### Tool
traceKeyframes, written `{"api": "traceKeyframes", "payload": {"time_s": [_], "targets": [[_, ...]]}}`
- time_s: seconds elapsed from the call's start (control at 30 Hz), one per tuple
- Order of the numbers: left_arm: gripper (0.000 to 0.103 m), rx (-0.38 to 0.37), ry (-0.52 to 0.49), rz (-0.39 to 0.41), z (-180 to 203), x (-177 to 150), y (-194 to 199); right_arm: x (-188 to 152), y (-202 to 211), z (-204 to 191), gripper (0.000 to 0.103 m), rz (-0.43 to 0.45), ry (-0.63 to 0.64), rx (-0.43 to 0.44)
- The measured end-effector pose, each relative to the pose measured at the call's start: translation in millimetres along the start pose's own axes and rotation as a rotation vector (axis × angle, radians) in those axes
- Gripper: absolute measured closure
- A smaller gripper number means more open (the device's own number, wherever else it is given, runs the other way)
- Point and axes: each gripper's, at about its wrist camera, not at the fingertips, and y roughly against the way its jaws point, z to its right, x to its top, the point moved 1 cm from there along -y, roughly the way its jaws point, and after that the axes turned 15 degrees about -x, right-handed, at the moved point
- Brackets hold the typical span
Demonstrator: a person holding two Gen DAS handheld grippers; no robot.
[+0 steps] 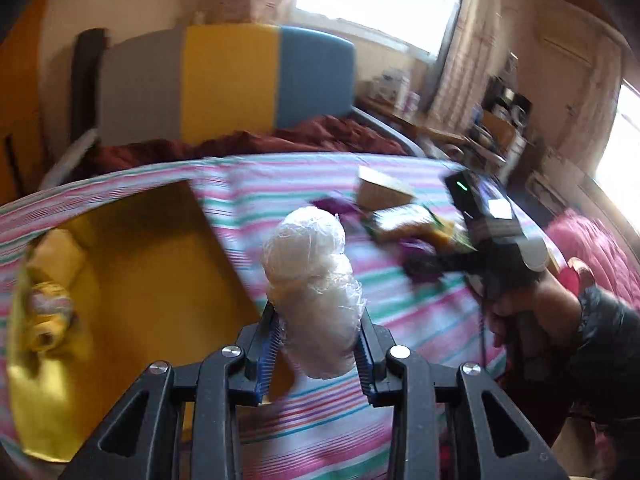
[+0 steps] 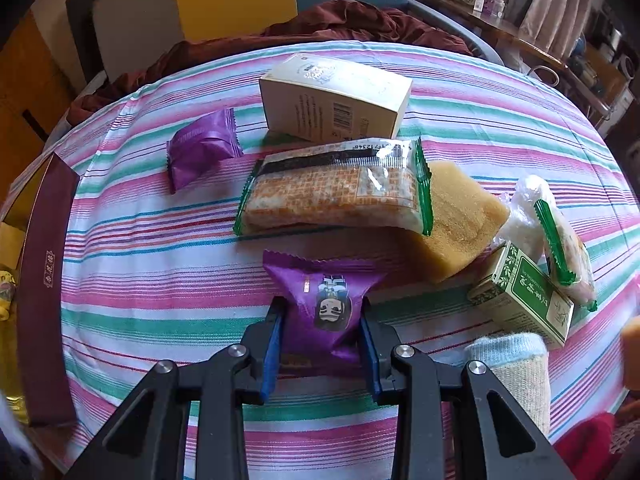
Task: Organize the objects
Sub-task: 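Lower the white bundle into the gold tray and open the left tool, then carry the purple snack packet into the gold tray and open the right tool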
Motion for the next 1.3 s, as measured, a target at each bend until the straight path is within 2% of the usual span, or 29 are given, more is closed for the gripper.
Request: {"api": "traceKeyframes", "payload": {"time_s": [0.13,0.23,0.3,0.5,0.6,0.77,1.03,1.2,1.3], "targets": [[0.069,0.193,0.099,0.029,-66,-6,45,0,1,-4,0.069,0.009,0.015,-0.011],[0.07,0.294,0.164,0.015,-110,-19,65,0,1,-4,0.069,0.011,0.016,-0.012],[0.07,0.326,0.195,-0.008,-130,-28,71,-1,2,-3,0.069,0.012,0.019,-0.013],[0.068,0.368,0.244,-0.069,-162,-45,70,1,1,-11,0.069,0.019,0.033,-0.018],[0.063,0.394,0.266,-0.094,-171,-48,68,-1,3,-8,0.069,0.02,0.036,-0.018],[0.058,0.443,0.239,-0.107,-174,-51,70,-1,4,-10,0.069,0.021,0.042,-0.02],[0.058,0.486,0.274,-0.036,-171,-54,89,0,4,-14,0.069,0.023,0.049,-0.021],[0.058,0.481,0.329,0.048,-161,-58,104,-4,4,-17,0.069,0.028,0.059,-0.012],[0.058,0.47,0.34,0.064,-155,-59,106,-8,11,-23,0.069,0.026,0.081,0.047]]}}
